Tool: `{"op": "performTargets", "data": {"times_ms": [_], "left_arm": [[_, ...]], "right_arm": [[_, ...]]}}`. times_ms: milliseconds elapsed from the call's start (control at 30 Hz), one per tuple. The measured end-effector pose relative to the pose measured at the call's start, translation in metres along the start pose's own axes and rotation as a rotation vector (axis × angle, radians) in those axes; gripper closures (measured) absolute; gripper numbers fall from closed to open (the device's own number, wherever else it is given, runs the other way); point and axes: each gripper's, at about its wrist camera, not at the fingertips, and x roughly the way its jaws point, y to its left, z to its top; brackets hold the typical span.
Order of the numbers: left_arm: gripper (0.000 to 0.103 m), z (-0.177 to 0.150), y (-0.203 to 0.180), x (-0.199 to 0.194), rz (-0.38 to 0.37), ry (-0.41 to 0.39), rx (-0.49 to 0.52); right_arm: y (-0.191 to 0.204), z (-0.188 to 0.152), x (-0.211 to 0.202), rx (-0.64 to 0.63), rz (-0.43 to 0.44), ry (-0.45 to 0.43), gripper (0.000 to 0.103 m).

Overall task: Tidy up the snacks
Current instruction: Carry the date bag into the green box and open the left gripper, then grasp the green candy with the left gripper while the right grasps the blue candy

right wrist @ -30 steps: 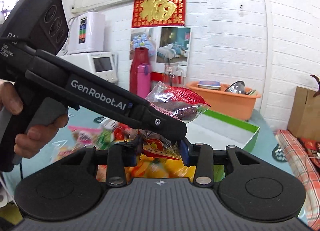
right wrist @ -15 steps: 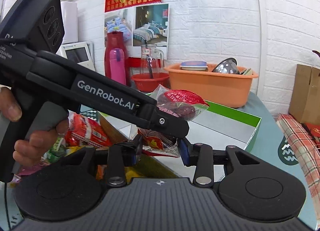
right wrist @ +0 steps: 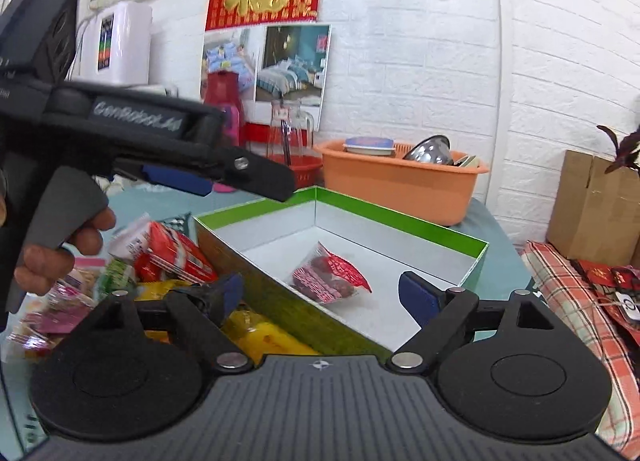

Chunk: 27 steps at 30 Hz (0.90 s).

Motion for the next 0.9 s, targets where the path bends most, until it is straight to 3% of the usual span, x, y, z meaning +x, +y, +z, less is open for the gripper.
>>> {"op": "performTargets", "data": {"times_ms": [233,467,667,900], "left_arm": [[0.0,-0.044,-0.008,-0.068,-0.028,-0.047,0.011],[0.0,-0.1,-0.015,-0.102,0.055,0.009,0.039],[0.0,-0.132,-0.008,-0.111,0.033,0.064,-0.09],[0.0,-0.144,-0.011,-0.103,0.041,0.126,-0.071]], "right_arm": [[0.015,-0.024,-0.048,0.082,0.029,0.019,0.0],[0.021,-0.059,-0.068,0.161,-0.001,0.092,0.0],[0.021,-0.072,-0.051,0.176,-0.062,0.188,0.0],[0.024,-0.073,-0.022,0.07,-0.04,0.237,0.0]]}}
